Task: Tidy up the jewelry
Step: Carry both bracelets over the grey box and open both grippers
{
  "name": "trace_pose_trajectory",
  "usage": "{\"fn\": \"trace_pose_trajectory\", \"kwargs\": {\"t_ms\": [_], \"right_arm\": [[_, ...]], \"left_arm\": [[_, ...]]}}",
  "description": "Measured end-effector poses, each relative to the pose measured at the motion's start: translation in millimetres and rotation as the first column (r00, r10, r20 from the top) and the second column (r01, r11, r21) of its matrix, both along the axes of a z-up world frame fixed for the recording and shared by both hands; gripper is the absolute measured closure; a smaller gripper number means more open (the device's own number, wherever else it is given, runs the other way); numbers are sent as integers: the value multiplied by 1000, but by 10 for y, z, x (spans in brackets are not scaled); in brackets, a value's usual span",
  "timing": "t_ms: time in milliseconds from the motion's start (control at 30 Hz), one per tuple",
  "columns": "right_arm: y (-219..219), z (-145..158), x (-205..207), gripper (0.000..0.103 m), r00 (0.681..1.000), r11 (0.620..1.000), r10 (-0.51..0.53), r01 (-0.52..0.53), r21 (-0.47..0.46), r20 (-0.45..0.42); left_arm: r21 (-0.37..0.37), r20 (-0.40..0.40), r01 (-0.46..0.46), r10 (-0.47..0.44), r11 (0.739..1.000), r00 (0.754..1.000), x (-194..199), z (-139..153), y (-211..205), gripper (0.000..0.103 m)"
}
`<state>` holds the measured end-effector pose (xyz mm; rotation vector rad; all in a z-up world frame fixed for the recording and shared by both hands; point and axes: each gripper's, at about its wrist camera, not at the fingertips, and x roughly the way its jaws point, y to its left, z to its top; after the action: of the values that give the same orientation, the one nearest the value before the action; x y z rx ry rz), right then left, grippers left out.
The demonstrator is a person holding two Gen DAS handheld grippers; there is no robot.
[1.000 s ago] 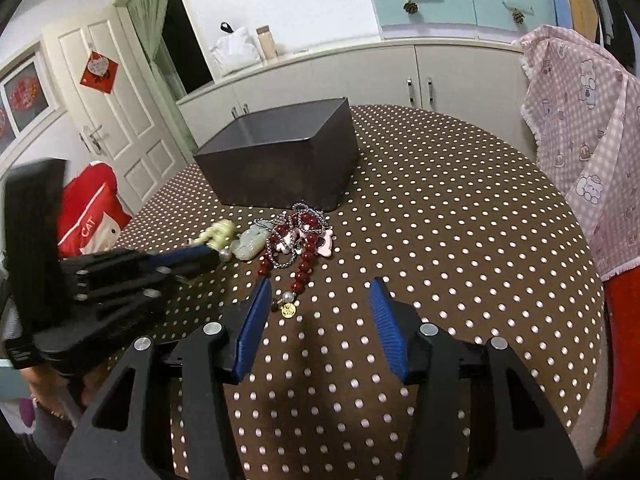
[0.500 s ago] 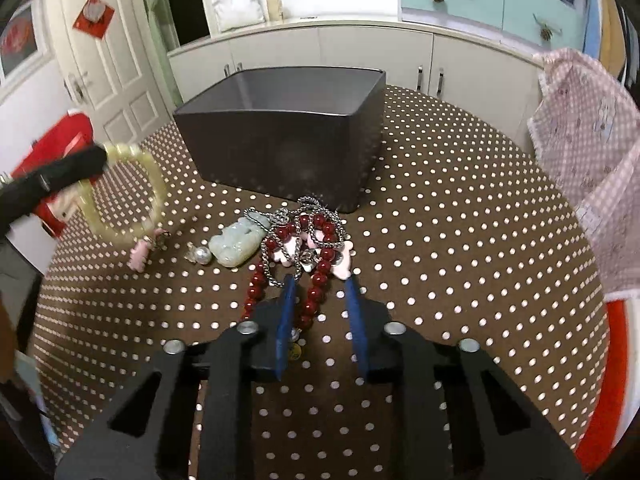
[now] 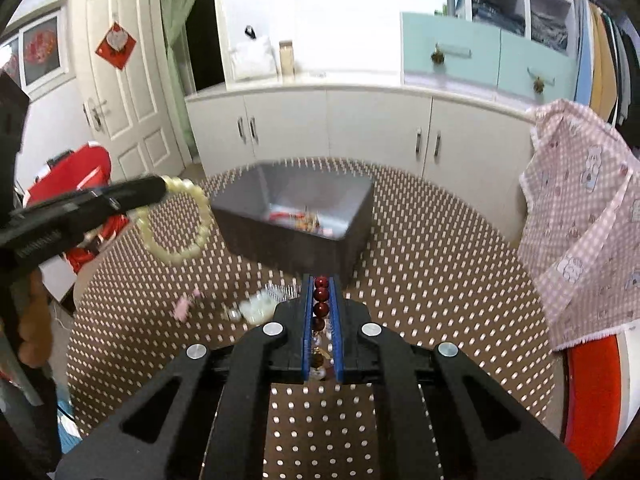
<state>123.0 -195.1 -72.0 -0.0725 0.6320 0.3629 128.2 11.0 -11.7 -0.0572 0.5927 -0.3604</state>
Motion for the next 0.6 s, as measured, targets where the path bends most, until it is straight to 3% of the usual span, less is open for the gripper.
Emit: {"fn": "trace_pose_trajectory", "kwargs": {"t_ms": [300, 600], "right_arm": [[59, 372, 267, 97, 997, 998, 5, -10, 62, 76], [199, 438, 568, 96, 995, 993, 6, -18, 118, 103]], "left_arm": [[-39, -17, 30, -30, 999, 999, 305, 179, -66, 93], [-48, -67, -4, 1, 999, 998, 747, 138, -103, 93]]}}
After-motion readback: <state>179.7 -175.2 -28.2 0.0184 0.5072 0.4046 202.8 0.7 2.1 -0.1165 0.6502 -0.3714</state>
